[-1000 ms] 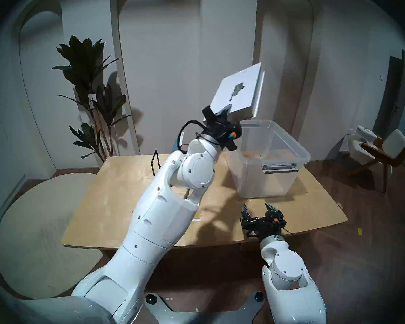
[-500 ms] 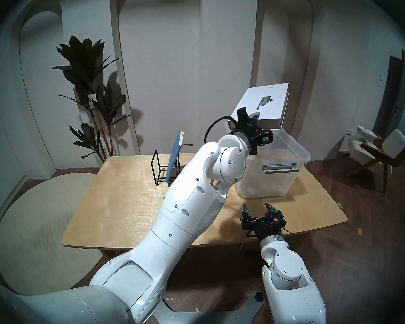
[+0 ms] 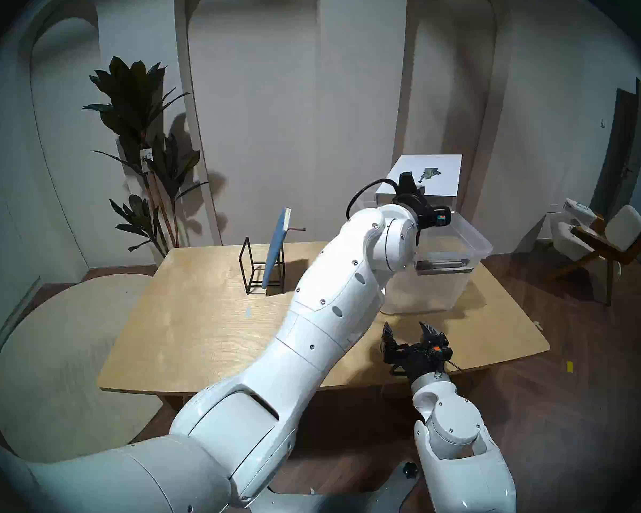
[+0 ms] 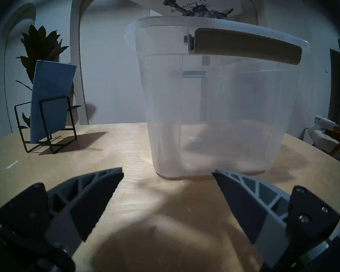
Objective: Pack the books into the storage box
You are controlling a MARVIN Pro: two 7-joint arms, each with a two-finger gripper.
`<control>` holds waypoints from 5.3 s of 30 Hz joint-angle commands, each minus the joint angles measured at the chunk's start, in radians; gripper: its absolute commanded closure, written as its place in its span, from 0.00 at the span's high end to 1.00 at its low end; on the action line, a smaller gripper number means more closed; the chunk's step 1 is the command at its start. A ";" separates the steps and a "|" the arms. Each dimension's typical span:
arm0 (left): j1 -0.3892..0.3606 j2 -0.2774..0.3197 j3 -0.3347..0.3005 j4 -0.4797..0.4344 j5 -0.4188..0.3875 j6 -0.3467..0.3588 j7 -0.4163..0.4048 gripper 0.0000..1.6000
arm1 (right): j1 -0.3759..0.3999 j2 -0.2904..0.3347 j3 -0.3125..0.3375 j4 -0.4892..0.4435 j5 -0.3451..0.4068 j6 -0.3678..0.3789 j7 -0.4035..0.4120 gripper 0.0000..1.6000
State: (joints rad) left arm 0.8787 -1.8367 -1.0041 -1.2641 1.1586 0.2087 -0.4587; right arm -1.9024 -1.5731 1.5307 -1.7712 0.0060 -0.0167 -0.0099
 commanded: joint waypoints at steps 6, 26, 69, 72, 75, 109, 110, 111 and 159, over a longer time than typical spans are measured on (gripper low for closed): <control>-0.141 -0.141 -0.104 0.118 0.045 0.056 -0.066 0.00 | 0.004 0.000 0.001 -0.024 0.000 -0.007 -0.001 1.00; -0.252 -0.138 -0.112 0.300 0.090 -0.005 -0.125 0.00 | 0.000 -0.001 0.001 -0.031 0.000 -0.006 -0.002 1.00; -0.056 0.188 -0.264 -0.280 0.243 0.084 -0.186 1.00 | -0.004 -0.009 -0.014 -0.030 0.013 -0.008 -0.006 1.00; -0.023 0.228 -0.282 -0.321 0.260 0.076 -0.147 1.00 | 0.002 0.006 -0.058 -0.030 0.012 -0.018 -0.010 1.00; 0.012 0.249 -0.331 -0.371 0.256 0.099 -0.128 1.00 | 0.010 0.023 -0.106 -0.024 0.017 -0.031 -0.015 1.00; 0.292 0.326 -0.457 -0.663 0.181 0.061 -0.069 1.00 | 0.362 0.053 -0.489 0.055 0.031 -0.020 -0.182 1.00; 0.294 0.327 -0.458 -0.665 0.179 0.060 -0.068 1.00 | 0.360 0.054 -0.491 0.055 0.030 -0.020 -0.185 1.00; 0.298 0.328 -0.459 -0.668 0.177 0.058 -0.068 1.00 | 0.383 0.046 -0.501 0.070 0.030 -0.015 -0.192 1.00; 0.352 0.361 -0.485 -0.712 0.088 -0.003 -0.057 1.00 | 0.849 -0.236 -0.580 0.635 0.165 0.078 -0.402 1.00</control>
State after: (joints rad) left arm 1.2390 -1.4740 -1.4907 -1.9508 1.2479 0.2099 -0.5238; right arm -1.1526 -1.7258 0.9540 -1.1757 0.1638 0.0744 -0.3943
